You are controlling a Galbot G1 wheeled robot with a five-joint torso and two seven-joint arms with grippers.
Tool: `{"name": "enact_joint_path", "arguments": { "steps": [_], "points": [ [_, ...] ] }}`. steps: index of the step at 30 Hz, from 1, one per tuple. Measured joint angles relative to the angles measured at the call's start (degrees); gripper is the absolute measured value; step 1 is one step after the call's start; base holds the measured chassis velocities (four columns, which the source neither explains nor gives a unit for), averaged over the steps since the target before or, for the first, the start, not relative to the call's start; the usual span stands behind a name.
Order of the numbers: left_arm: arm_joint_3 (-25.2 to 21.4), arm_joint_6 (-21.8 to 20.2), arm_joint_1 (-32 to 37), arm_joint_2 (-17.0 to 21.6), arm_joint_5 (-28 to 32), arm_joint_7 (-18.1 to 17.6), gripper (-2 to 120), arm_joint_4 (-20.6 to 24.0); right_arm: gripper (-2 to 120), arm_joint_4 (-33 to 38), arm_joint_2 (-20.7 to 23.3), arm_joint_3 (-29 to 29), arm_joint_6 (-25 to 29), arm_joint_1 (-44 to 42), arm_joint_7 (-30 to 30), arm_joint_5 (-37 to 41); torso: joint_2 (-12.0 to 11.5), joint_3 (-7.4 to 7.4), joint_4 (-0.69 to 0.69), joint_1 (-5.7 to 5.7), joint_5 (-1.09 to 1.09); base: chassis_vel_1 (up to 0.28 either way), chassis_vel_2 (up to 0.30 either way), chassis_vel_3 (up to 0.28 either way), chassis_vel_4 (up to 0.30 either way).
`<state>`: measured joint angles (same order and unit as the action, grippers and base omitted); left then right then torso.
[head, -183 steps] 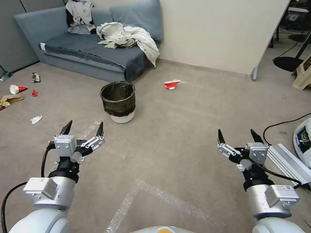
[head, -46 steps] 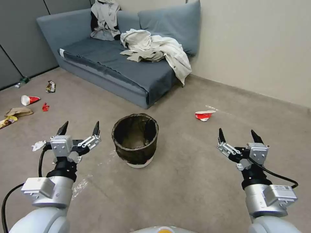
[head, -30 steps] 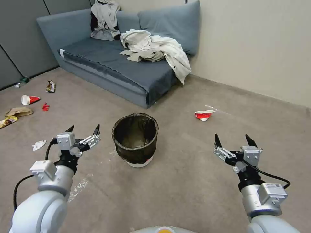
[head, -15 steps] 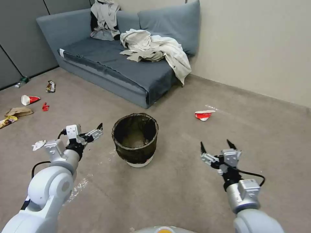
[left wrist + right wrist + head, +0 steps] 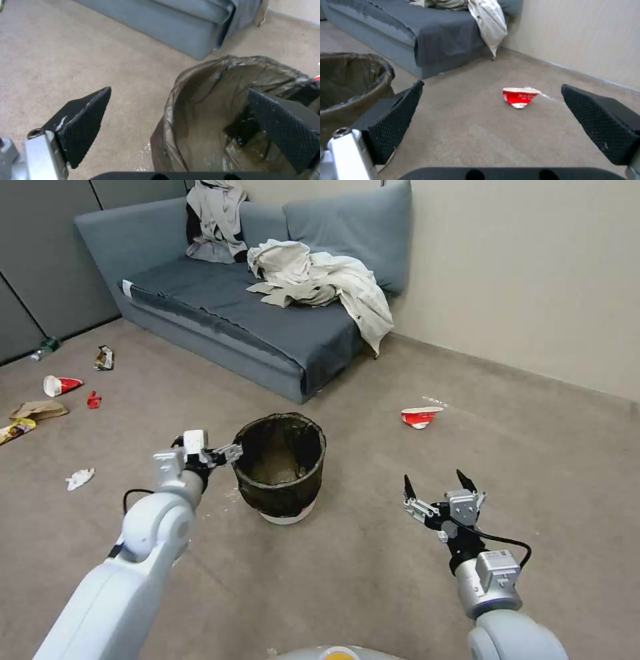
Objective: Pick up the trash can from the floor.
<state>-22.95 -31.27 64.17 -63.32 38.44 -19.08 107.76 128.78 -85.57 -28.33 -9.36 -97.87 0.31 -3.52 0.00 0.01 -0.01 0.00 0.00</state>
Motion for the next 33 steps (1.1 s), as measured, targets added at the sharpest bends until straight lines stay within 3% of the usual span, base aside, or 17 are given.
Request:
{"name": "enact_joint_path", "arguments": {
  "steps": [10, 18, 33],
  "points": [
    [1.98, -2.23, -3.23, -0.34, 1.74, -1.05, 100, -4.76, 100, -0.27, 0.08, -0.14, 0.18, 0.08, -0.16, 0.12, 0.0, 0.0, 0.01, 0.0, -0.01, 0.0, 0.0, 0.0, 0.0],
    [2.5, -6.3, -5.05, -0.15, 7.6, -2.5, 100, -6.45, 100, -0.41, 0.0, -0.1, 0.61, 0.03, -0.42, 0.05, 0.0, 0.0, 0.01, 0.0, 0.0, 0.0, 0.0, 0.0, 0.0],
    [3.51, -9.84, -6.88, -0.83, 8.27, -3.9, 100, -9.23, 100, -0.12, -0.16, -0.35, 1.08, -0.53, -0.5, -0.28, 0.0, -0.01, 0.01, 0.0, 0.0, 0.0, 0.0, 0.0, 0.0]
  ]
}}
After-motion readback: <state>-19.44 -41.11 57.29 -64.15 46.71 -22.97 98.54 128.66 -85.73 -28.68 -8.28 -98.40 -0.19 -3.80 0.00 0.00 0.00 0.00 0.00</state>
